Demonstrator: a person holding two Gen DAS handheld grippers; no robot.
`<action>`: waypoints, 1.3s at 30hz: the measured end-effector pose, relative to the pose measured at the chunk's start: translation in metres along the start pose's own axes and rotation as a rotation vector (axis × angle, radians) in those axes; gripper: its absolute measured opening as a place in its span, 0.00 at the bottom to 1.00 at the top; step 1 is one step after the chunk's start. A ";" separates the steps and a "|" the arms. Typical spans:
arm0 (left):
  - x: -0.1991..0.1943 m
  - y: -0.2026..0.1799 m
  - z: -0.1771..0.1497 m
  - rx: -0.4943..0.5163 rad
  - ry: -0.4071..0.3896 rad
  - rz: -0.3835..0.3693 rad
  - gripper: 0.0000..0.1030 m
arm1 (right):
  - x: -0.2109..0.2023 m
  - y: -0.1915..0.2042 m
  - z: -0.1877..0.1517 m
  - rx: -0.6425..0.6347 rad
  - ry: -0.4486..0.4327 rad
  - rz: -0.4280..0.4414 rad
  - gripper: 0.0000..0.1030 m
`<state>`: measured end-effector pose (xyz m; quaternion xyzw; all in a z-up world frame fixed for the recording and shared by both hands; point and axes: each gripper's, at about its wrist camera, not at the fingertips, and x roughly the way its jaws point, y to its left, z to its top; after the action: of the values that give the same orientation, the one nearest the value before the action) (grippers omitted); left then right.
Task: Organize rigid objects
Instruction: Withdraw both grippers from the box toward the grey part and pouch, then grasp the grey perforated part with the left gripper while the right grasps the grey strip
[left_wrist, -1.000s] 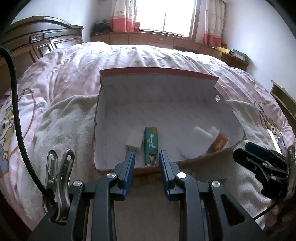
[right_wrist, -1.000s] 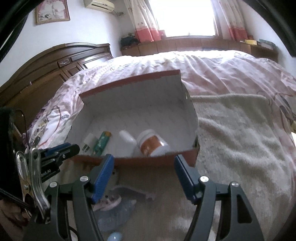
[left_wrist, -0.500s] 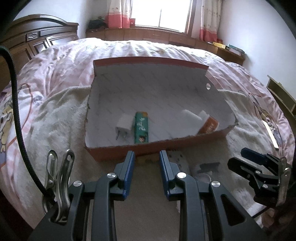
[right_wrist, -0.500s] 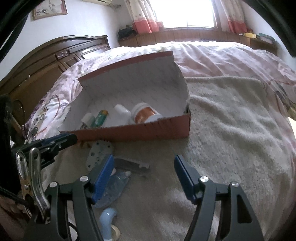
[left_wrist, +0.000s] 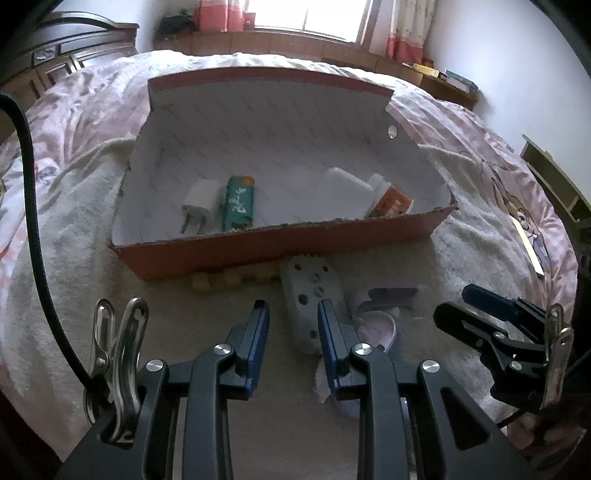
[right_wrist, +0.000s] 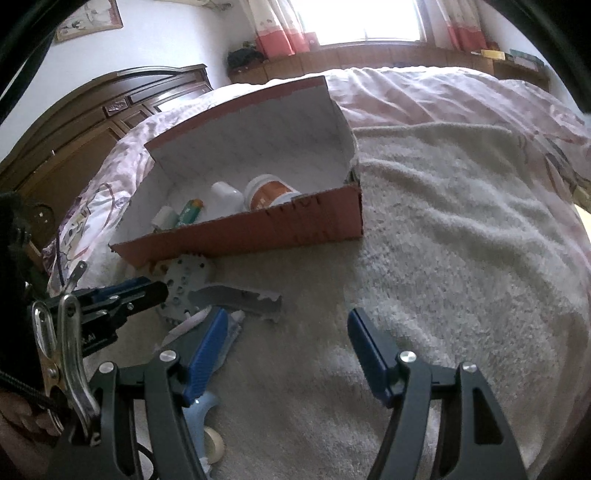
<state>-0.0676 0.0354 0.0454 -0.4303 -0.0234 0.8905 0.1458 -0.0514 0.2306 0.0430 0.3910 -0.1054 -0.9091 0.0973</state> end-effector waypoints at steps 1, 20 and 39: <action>0.002 -0.001 0.000 0.002 0.005 0.003 0.26 | 0.000 0.000 -0.001 0.002 0.001 0.001 0.69; 0.023 -0.014 0.006 0.021 0.009 -0.003 0.28 | 0.012 -0.002 -0.010 0.017 0.034 0.018 0.69; -0.021 0.011 -0.002 0.024 -0.085 0.029 0.24 | 0.012 0.000 -0.013 0.003 0.035 0.008 0.69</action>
<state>-0.0563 0.0186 0.0585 -0.3905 -0.0129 0.9103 0.1370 -0.0503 0.2256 0.0264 0.4064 -0.1066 -0.9017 0.1021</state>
